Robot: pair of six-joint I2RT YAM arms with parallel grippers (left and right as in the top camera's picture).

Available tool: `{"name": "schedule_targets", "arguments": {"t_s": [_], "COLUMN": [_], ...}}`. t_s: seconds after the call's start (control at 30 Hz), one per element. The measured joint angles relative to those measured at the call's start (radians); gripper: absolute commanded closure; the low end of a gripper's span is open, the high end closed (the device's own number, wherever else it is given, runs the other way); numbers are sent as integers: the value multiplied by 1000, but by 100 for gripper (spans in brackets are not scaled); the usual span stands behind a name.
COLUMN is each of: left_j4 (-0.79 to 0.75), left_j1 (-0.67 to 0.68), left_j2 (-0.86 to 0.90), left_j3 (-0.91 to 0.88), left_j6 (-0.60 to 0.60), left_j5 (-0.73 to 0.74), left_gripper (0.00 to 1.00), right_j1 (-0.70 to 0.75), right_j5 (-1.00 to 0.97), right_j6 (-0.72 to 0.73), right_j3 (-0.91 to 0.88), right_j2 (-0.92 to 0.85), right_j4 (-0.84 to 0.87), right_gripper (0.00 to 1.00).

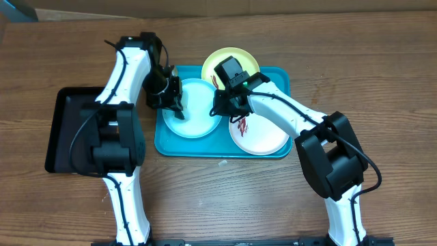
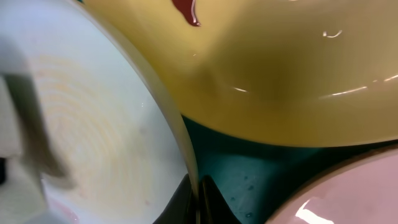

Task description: Clean dirty plates on tray and stack at the side

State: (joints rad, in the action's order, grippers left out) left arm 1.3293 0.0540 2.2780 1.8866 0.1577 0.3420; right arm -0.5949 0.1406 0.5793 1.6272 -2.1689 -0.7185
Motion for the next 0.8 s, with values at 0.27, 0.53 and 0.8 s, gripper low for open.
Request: {"name": "schedule_targets", "arguments": {"t_s": [0.27,0.53,0.8], "left_j4": [-45,-45,-44], "left_j1": [10,11,21], "left_j2": [0,-10,-24], "left_j3": [-77,-116,-134], "left_j6": [7,39,141], "left_j5": [-7,-137,-357], "left_gripper": [96,96,96], "right_j1": [-14,-15,-29], "right_j5": [-10,-10,12], "right_j6": [1,1,5], "right_j3": [0,-1,-1], "right_j2": [0,-4,-5], "right_j4": [0,0,5], "right_gripper": [96,96,96]}}
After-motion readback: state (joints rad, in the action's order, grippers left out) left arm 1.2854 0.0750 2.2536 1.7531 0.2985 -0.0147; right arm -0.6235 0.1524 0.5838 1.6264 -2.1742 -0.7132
